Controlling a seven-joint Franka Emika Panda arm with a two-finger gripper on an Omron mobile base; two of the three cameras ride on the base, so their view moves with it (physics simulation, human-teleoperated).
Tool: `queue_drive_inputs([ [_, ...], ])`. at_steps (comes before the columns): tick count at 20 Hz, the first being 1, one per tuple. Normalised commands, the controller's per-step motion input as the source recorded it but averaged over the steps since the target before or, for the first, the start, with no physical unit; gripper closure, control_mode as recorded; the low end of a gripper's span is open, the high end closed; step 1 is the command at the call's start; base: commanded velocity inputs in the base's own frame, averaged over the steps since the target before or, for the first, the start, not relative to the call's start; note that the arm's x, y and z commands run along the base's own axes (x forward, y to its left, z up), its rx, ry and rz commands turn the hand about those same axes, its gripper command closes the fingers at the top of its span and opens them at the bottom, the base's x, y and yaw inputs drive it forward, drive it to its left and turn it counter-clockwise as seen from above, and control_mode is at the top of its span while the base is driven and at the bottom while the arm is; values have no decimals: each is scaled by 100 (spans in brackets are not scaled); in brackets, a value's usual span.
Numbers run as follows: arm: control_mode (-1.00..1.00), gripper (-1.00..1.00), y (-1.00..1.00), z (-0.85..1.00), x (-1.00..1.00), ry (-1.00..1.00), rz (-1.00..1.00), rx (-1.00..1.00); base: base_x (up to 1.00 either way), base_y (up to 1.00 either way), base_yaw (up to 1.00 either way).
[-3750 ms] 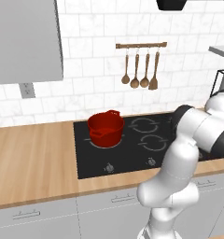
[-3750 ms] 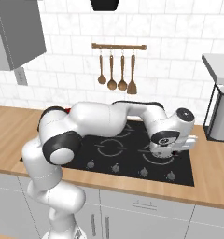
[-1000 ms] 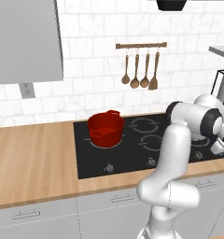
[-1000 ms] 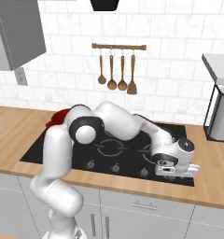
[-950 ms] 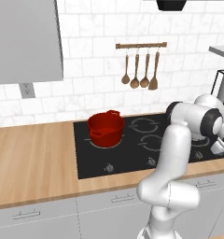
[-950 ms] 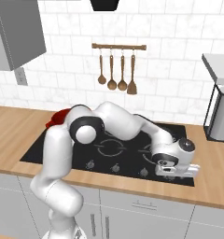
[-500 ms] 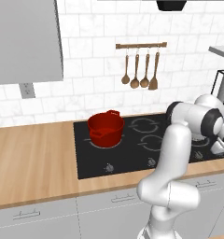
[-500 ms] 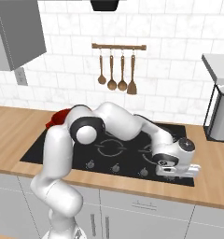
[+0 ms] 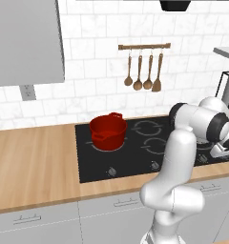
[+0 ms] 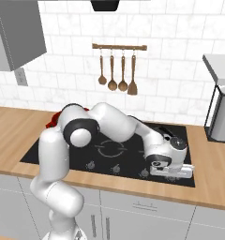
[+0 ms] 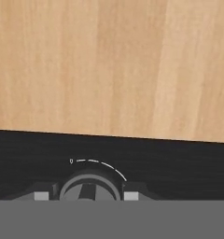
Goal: Pick the kettle from the counter and place it on a stove burner. Then turn the burner on.
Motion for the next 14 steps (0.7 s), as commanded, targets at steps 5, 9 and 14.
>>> queue_drive_inputs([
  [5,-100,100,1,-2,3,1,0,0,0,0,0],
  [9,-100,100,13,-11,0,3,14,0,0,0,0],
  [14,-100,100,13,-20,0,2,18,0,0,0,0],
])
